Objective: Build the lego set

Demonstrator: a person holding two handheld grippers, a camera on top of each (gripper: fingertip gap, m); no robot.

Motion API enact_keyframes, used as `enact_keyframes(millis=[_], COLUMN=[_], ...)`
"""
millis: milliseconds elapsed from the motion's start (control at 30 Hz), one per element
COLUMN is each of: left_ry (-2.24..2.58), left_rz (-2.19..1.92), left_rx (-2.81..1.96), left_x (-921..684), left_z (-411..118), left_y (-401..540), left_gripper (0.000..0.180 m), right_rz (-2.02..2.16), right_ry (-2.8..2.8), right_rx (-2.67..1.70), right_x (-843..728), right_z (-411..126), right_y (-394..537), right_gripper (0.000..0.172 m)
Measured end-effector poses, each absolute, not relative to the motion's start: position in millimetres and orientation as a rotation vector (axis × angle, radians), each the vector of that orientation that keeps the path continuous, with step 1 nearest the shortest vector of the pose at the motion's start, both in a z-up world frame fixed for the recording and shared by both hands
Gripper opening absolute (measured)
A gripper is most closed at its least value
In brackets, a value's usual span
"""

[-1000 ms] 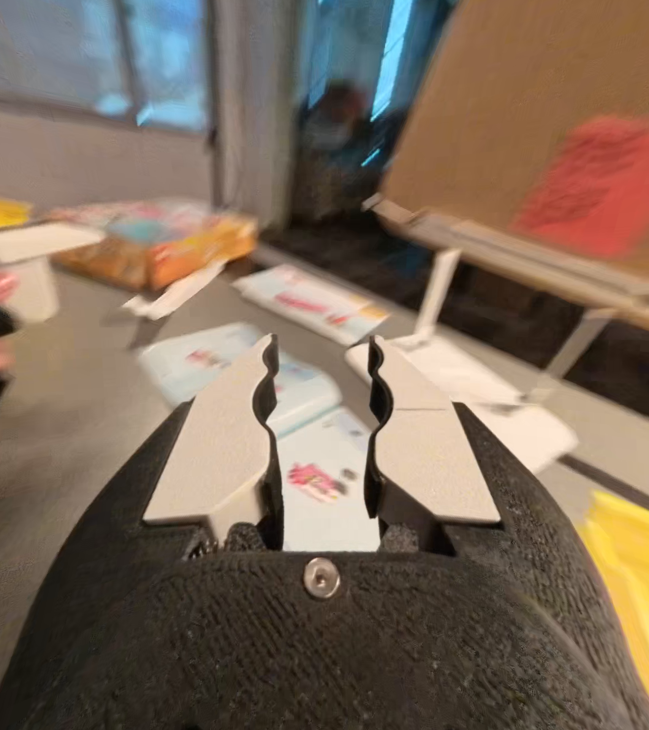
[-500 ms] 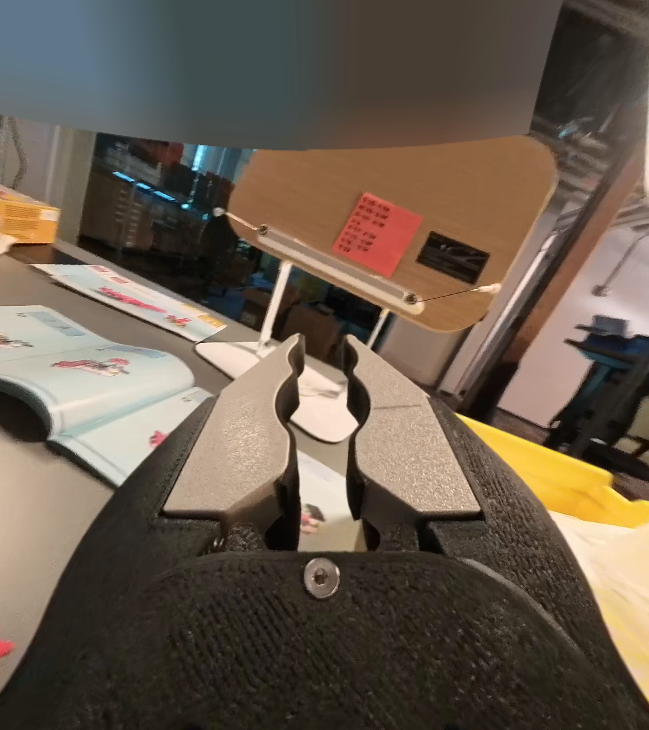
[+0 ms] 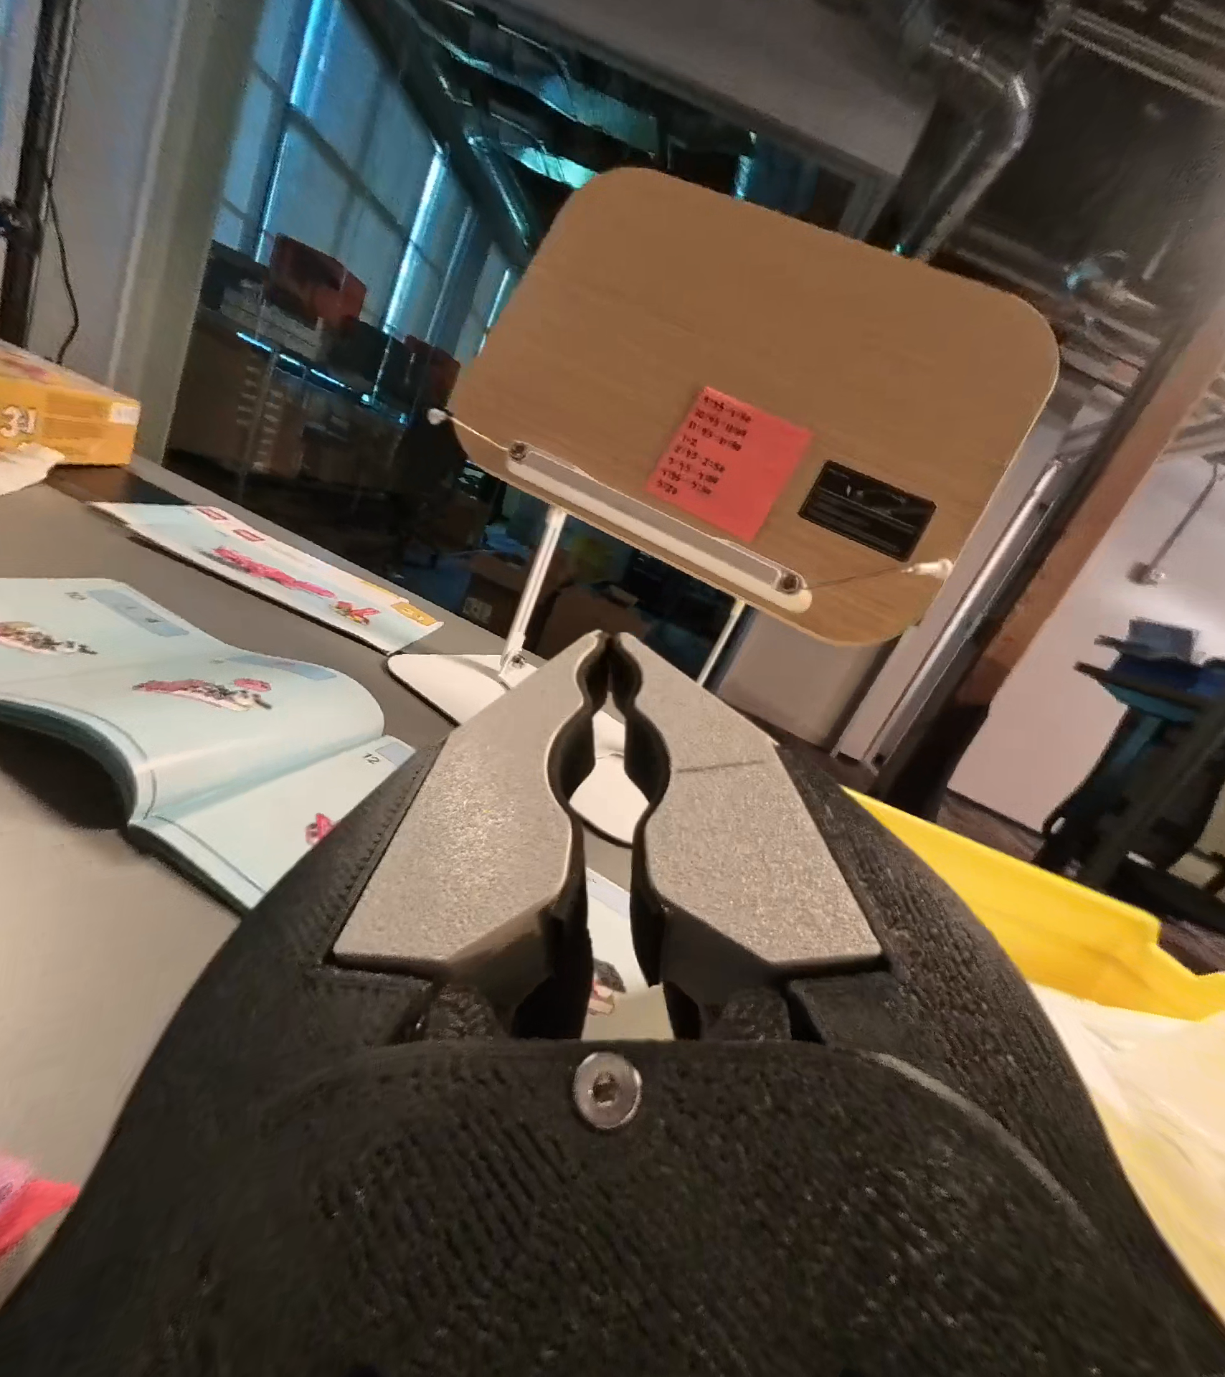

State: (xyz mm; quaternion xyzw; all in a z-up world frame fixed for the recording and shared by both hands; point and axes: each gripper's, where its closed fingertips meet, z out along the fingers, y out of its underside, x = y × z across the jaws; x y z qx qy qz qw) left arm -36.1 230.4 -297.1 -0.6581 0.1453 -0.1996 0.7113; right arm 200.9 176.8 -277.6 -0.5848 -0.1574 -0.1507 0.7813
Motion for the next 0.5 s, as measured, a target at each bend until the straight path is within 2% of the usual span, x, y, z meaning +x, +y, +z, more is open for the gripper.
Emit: enact_keyframes(millis=[267,500], left_ry=[0.515,0.578], left_rz=[-0.360,-0.338], left_rx=[-1.330,-1.295], left_x=[-7,3], left_z=[-289,-289], left_y=[216,213], left_gripper=[0.024,0.017], right_rz=[-0.372,-0.453], right_ry=[-0.282,-0.330], right_rx=[-1.257,-1.287], right_x=[215,211], right_z=[-277,-283], right_y=[178,183], right_gripper=[0.000,0.000])
